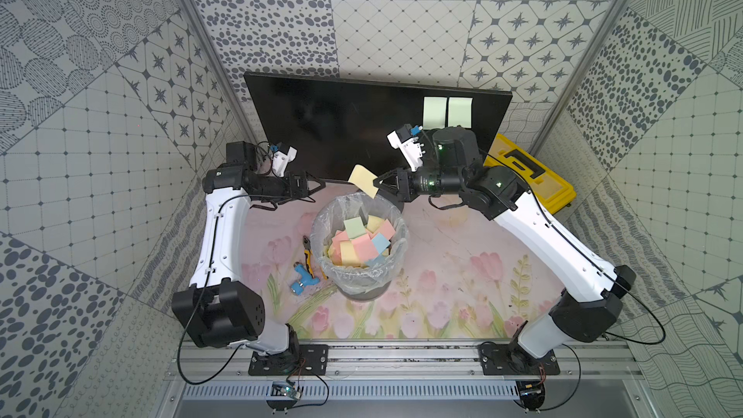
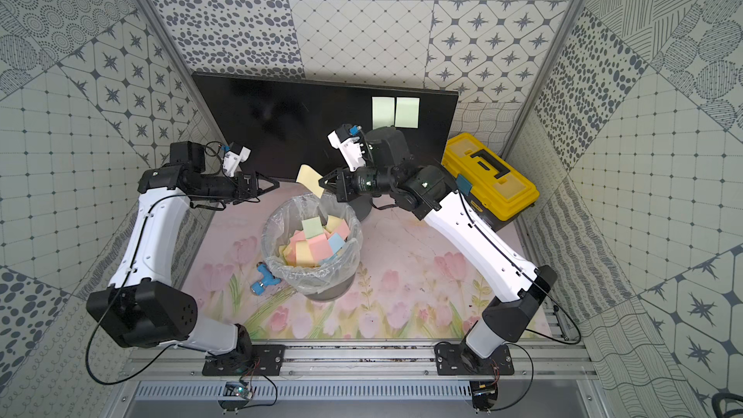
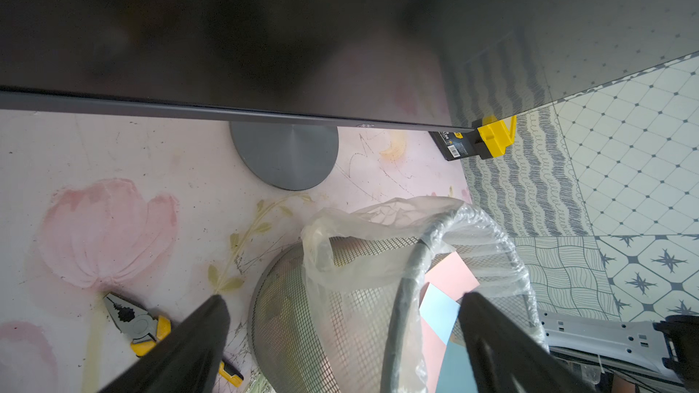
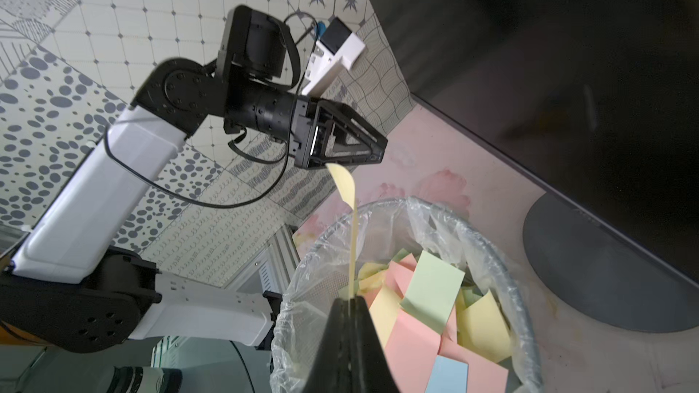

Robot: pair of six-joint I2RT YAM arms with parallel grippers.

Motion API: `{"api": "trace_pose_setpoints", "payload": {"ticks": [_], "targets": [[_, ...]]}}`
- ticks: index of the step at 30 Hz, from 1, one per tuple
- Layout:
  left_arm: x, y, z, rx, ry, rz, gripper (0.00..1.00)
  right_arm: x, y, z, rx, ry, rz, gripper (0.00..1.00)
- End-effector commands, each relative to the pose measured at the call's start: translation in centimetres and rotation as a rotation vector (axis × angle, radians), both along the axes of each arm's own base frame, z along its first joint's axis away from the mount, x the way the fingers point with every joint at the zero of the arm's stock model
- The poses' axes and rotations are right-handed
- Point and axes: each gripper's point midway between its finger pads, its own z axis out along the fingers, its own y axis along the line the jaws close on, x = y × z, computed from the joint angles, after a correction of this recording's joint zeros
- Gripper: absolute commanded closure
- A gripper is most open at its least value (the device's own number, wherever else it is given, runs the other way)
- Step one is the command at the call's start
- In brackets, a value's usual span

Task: Remove the sticky note from the monitor
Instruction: Place the sticky note in the trash bin.

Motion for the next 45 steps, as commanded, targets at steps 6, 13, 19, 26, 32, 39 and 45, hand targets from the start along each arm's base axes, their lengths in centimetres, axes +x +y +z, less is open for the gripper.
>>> {"api": "trace_pose_setpoints", "payload": {"ticks": [6, 13, 19, 26, 32, 39, 45], "targets": [[-0.1, -0.6, 1.0, -0.016, -0.034, -0.035, 0.01, -2.2, 2.4, -4.7, -0.206, -0.077, 0.086, 1.0], [-0.3, -0.7, 0.9, -0.012, -0.034, -0.041, 0.02, -2.7, 3.7, -8.5, -0.306, -0.069, 0.107, 1.0], [-1.3, -1.4, 0.1, 0.059, -0.037, -0.1, 0.07, -2.4, 3.2, -10.9, -0.372, -0.063, 0.09, 0.96], [-3.0, -2.6, -1.0, 0.173, -0.048, -0.198, 0.1, -1.9, 2.4, -12.6, -0.427, -0.069, 0.058, 0.76], [-3.6, -3.0, -1.1, 0.194, -0.055, -0.231, 0.11, -1.4, 2.0, -11.9, -0.431, -0.098, 0.029, 0.64], [-4.5, -3.5, -2.0, 0.243, -0.059, -0.286, 0.11, -0.5, 1.8, -9.5, -0.399, -0.15, -0.022, 0.52], [-4.9, -3.8, -2.7, 0.252, -0.048, -0.299, 0.12, 0.8, 0.5, -5.5, -0.325, -0.22, -0.125, 0.39]]}}
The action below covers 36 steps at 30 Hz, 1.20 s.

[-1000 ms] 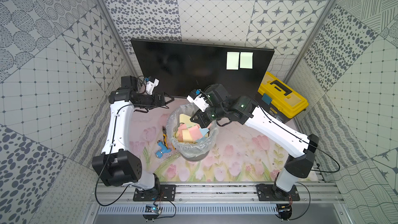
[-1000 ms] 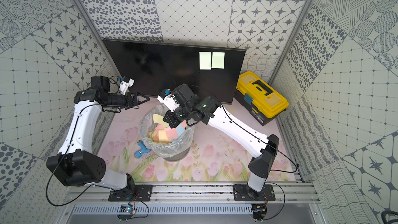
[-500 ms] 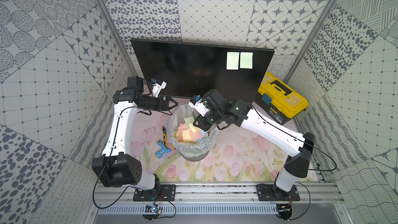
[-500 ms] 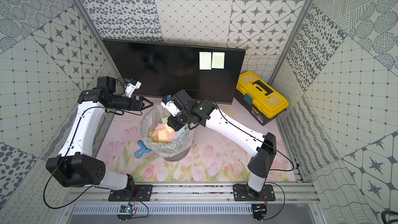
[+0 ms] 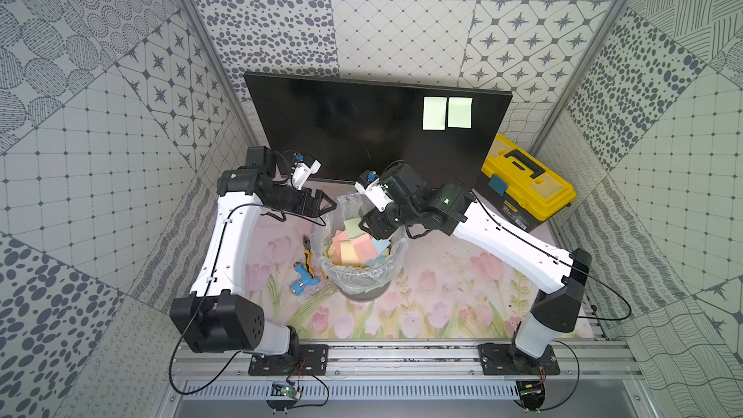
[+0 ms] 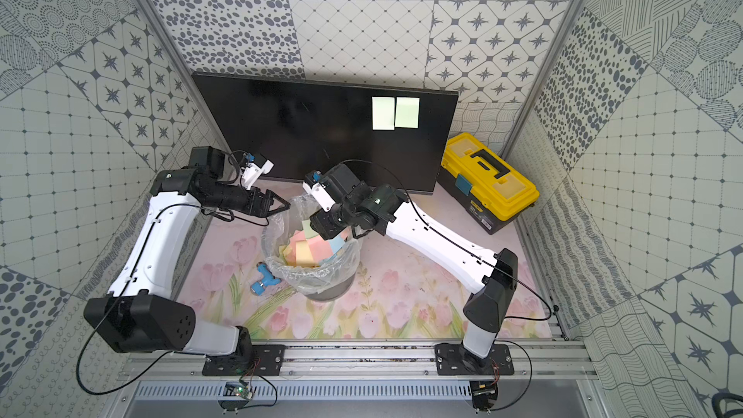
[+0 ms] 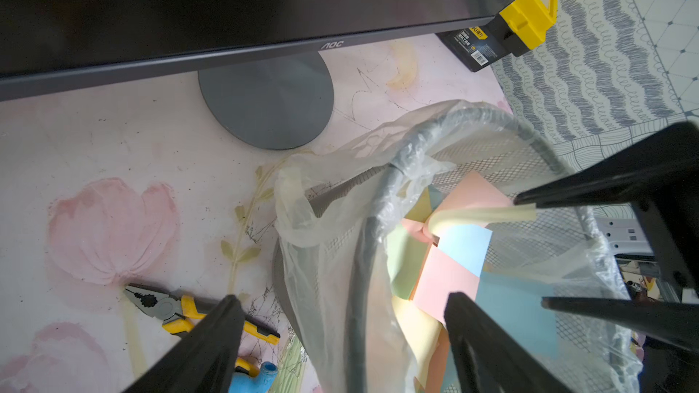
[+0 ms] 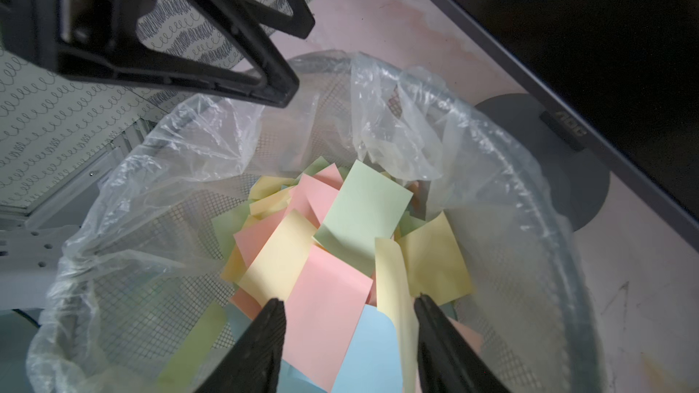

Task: Remove the sticky note from the monitor
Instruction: Place the sticky note in the trash bin.

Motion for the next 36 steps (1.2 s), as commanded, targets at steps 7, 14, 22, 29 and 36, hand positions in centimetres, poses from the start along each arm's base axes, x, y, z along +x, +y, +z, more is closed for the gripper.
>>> {"api": "trace_pose_setpoints", "payload": {"ticks": [7, 14, 22, 29, 36], "targets": [[-1.1, -0.4, -0.6, 0.034, -0.004, -0.055, 0.14, 0.5, -0.7, 5.9, 0.17, -0.068, -0.017, 0.38], [-1.2, -0.6, -0.6, 0.026, 0.0, -0.06, 0.18, -2.1, 1.4, 4.7, 0.214, 0.068, 0.111, 0.39], [-1.5, -1.1, -0.5, 0.005, 0.008, -0.075, 0.26, 0.2, -0.9, 9.2, 0.256, -0.102, -0.032, 0.38], [-1.4, -1.0, -1.0, 0.03, 0.009, -0.081, 0.33, 2.0, -5.6, 16.0, 0.371, -0.296, -0.229, 0.37], [-1.3, -0.8, -1.4, 0.06, 0.007, -0.087, 0.46, 2.6, -11.8, 21.4, 0.493, -0.447, -0.438, 0.37]]}}
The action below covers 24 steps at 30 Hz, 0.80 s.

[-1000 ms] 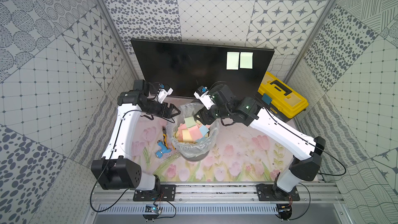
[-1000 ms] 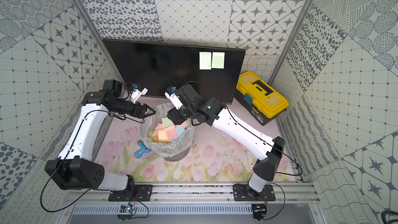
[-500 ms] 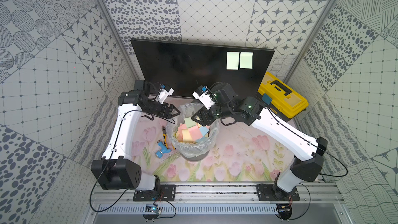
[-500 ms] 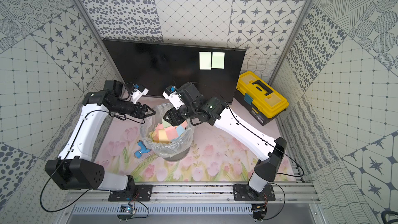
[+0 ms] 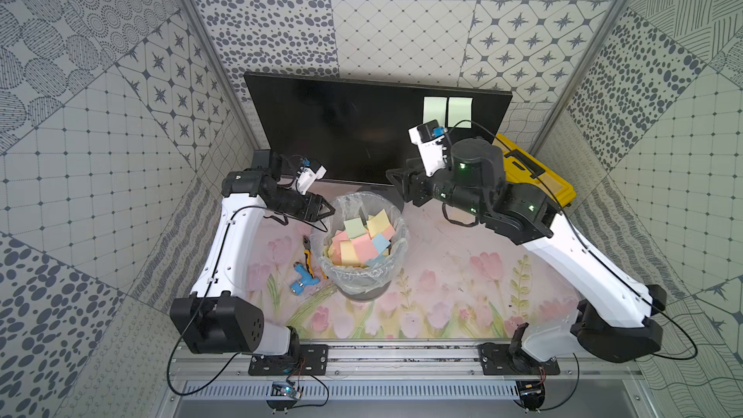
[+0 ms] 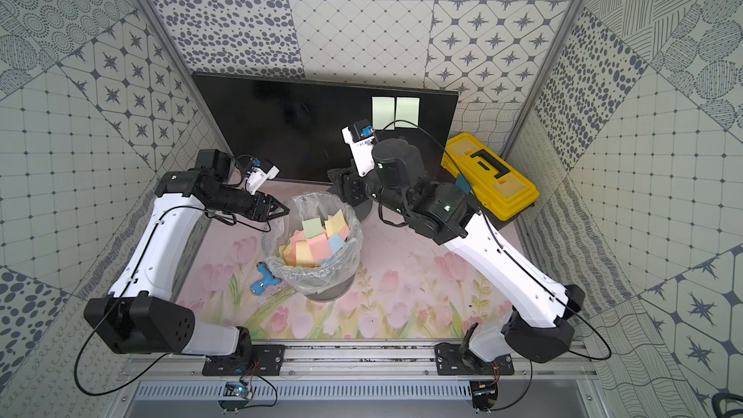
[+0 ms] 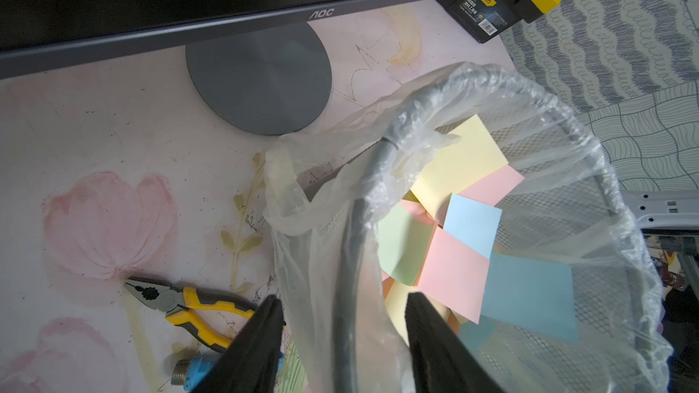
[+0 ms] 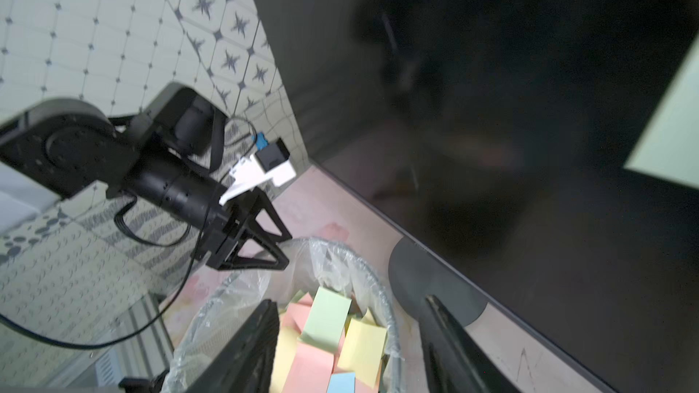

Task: Remove the sticky note from the monitor
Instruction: Place the sticky note in the trash bin, then tear off the sticky note from the monitor.

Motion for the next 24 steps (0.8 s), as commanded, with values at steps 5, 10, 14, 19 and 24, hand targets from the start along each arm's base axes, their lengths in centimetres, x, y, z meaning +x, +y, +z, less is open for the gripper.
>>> {"api": "trace_pose_setpoints", "payload": {"ticks": [5, 10, 14, 19, 24], "targets": [[-0.6, -0.1, -0.8, 0.024, 0.009, -0.036, 0.58, 1.6, -8.3, 4.7, 0.246, -0.097, -0.314, 0.35], [-0.5, -0.2, -0.8, 0.019, 0.012, -0.038, 0.61, 3.2, -12.4, 3.3, 0.463, 0.04, -0.357, 0.35], [-0.5, -0.2, -0.7, 0.017, 0.011, -0.038, 0.63, 3.8, -12.3, 2.7, 0.514, 0.09, -0.324, 0.35], [-0.5, -0.3, -0.7, 0.017, 0.01, -0.039, 0.65, 5.2, -12.1, 1.8, 0.562, 0.168, -0.295, 0.35], [-0.5, -0.3, -0.7, 0.017, 0.009, -0.038, 0.66, 6.9, -13.6, 1.7, 0.647, 0.242, -0.285, 0.35]]}}
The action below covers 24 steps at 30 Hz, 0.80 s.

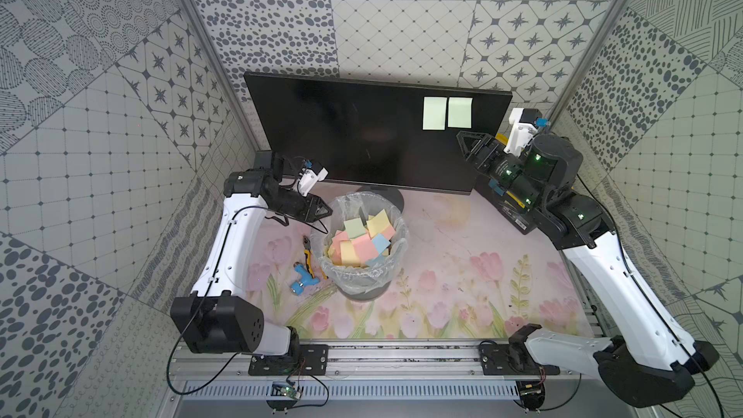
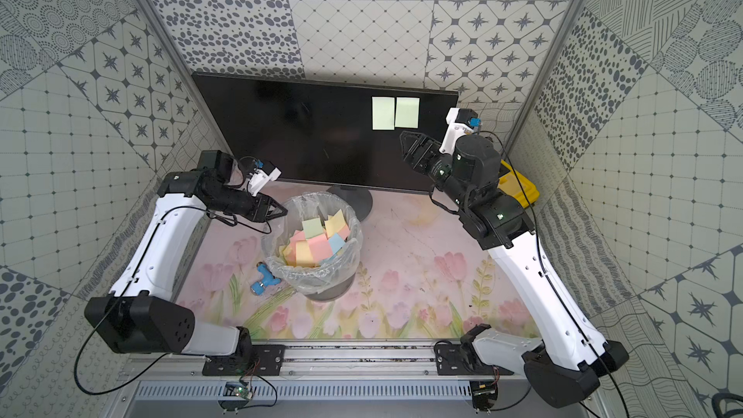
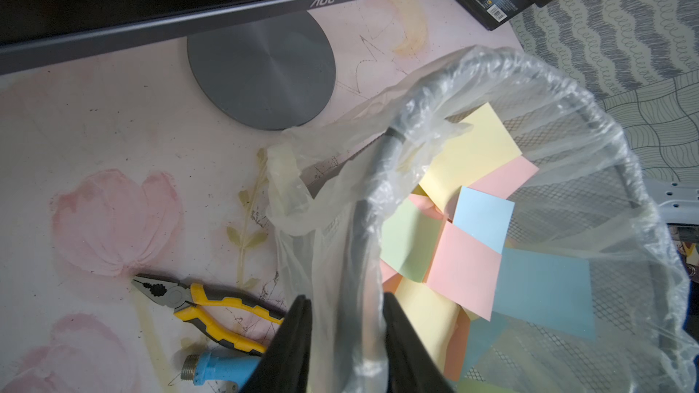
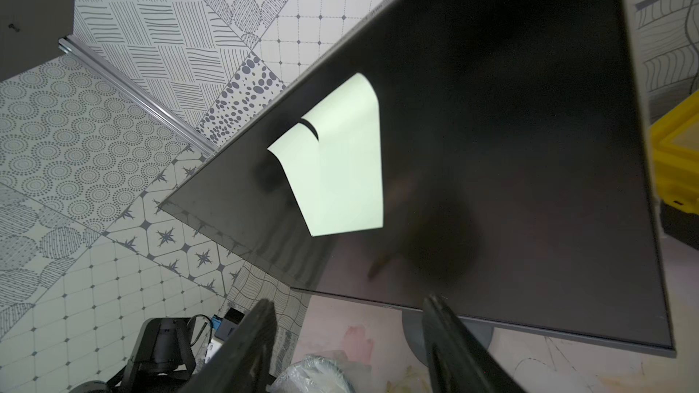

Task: Remove the sticky note from the monitor
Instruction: Tear off the sticky note from the monitor.

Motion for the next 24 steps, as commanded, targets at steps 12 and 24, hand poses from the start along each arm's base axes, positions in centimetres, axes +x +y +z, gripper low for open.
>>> {"api": "trace_pose_setpoints", "payload": {"ticks": [12, 24], "targets": [[-0.3, -0.3, 0.0, -0.01, 0.006, -0.025, 0.65, 2.1, -0.5, 3.0, 0.205, -0.013, 0.137, 0.37], [-0.3, -0.3, 0.0, -0.007, 0.003, -0.025, 0.65, 2.7, -0.1, 3.8, 0.233, -0.041, 0.161, 0.48]]}}
